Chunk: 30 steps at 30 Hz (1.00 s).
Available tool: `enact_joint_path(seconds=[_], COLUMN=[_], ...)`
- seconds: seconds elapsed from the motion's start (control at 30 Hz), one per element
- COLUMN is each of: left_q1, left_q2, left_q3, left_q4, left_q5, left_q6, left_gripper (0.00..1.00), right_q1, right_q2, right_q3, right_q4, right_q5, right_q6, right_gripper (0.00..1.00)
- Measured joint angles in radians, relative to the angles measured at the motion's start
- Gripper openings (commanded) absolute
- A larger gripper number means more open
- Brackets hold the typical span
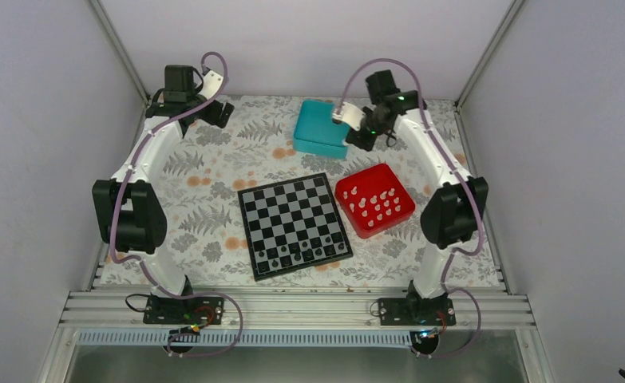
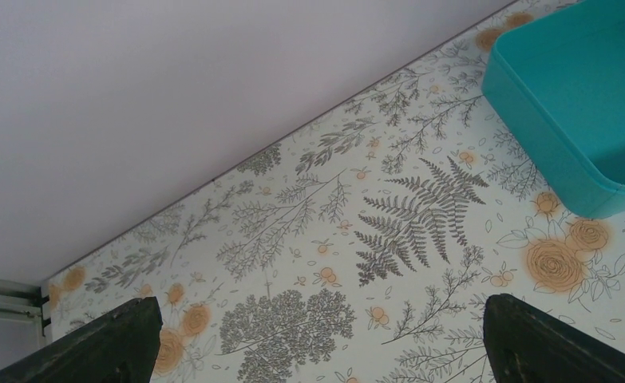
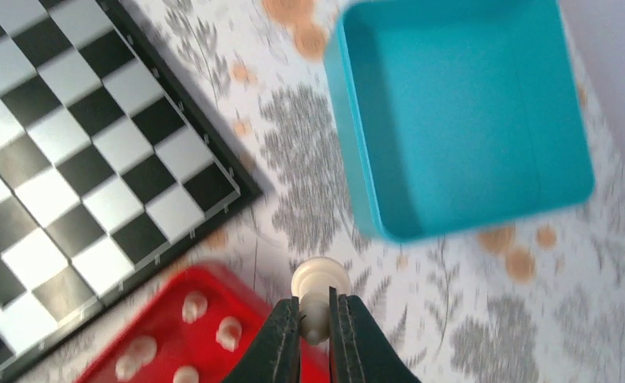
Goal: Set up the chess pieces on the board
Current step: Pick up the chess piece from the storage box, then place the chess piece on the chessboard.
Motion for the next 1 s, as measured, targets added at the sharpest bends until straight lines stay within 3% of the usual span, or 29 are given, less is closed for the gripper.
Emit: enact_joint_path(seconds=[0.17,0.3,0.57,1.0], left_q1=[0.0,0.0,0.0,0.0], left_q2=[-0.001,-0.007,-0.033,-0.041], left_q3=[0.0,0.0,-0.002,-0.026], left_q4=[-0.002,-0.003,-0.002,-0.002], left_q5=[-0.001,-0.002,-0.002,0.007], left_q6=[0.011,0.019,0.022,0.023], left_gripper=[1.0,1.0,1.0,1.0], right_q1=[0.116,0.182,0.251,0.297], right_q2=[0.154,0.268,0.396,0.425], right_q3=[0.205,0.278,0.286,0.251], right_q4=[-0.05,-0.067,-0.093,-0.088], right_q5=[-0.016,-0.033,-0.062,-0.083], right_q6=[-0.006,-0.013,-0.024,-0.027], right_gripper=[0.05,0.05,0.05,0.07])
